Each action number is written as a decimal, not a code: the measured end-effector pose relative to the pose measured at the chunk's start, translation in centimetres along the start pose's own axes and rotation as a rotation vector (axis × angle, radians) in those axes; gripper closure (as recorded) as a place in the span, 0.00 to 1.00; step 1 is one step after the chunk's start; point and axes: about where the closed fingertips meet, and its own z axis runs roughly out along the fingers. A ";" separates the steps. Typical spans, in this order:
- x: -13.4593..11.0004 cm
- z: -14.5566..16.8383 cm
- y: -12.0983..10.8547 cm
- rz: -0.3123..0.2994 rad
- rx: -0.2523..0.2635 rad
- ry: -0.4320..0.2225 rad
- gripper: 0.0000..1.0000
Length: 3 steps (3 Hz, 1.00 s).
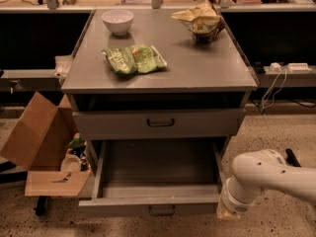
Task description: Close middle drawer
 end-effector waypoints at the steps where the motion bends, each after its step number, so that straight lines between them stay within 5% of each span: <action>1: -0.2 4.1 -0.7 -0.041 -0.005 -0.005 1.00; 3: -1.3 10.8 -3.0 -0.103 0.005 -0.033 1.00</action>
Offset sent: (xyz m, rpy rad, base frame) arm 0.0270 0.0305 -0.1346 0.0405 -0.0399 0.1260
